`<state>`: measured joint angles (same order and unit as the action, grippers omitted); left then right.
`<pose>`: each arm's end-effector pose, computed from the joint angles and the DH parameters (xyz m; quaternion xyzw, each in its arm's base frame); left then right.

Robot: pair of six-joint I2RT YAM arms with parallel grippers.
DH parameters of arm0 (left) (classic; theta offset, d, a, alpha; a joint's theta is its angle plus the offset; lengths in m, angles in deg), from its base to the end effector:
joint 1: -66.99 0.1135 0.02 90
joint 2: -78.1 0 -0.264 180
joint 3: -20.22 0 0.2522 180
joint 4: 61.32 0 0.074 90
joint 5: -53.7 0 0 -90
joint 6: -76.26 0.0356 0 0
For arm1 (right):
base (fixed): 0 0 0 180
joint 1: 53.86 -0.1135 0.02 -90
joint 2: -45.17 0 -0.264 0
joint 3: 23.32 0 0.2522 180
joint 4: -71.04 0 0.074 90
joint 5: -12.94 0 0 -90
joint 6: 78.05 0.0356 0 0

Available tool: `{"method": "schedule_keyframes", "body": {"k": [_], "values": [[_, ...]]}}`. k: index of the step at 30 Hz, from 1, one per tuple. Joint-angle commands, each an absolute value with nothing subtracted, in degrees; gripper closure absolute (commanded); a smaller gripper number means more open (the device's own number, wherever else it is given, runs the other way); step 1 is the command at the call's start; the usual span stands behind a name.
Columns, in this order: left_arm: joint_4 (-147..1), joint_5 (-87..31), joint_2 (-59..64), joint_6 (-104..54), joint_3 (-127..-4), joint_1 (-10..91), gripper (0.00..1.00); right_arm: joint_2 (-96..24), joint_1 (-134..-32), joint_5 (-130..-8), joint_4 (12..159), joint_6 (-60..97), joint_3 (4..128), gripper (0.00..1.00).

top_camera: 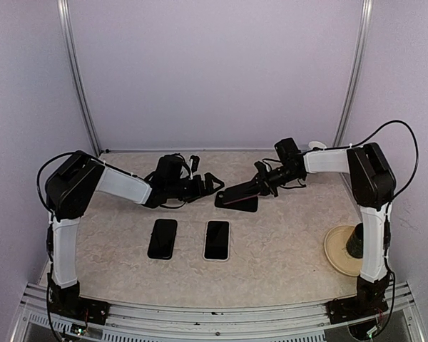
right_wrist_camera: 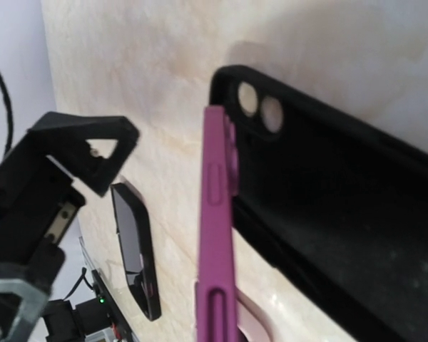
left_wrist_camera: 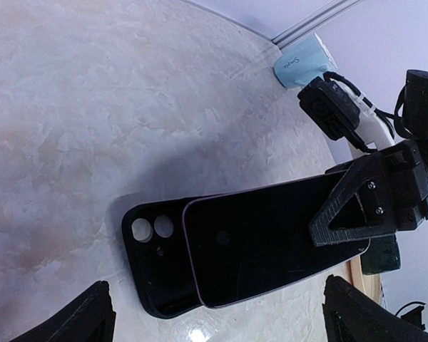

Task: Put the phone into the phone case
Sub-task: Install the phone on the phone case.

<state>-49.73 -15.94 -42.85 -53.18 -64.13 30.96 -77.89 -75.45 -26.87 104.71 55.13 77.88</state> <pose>0.3611 -0.2780 0.1441 0.0702 0.8326 -0.4415 0.3269 0.4110 0.1921 0.1611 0.0386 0.8732 0.4858 0.0096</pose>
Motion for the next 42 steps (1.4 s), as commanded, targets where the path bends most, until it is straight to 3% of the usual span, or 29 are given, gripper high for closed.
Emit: {"method": "schedule_keyframes", "body": {"k": [1,42], "values": [[-46.99,-14.47,-45.25,-54.57,-66.34,31.22,0.01,-78.91,-75.5,-24.33,103.2,55.68,80.21,1.0],[-43.84,-11.0,-53.2,-58.36,-69.55,29.25,0.01,-85.13,-74.96,-19.65,101.04,57.8,80.79,1.0]]}}
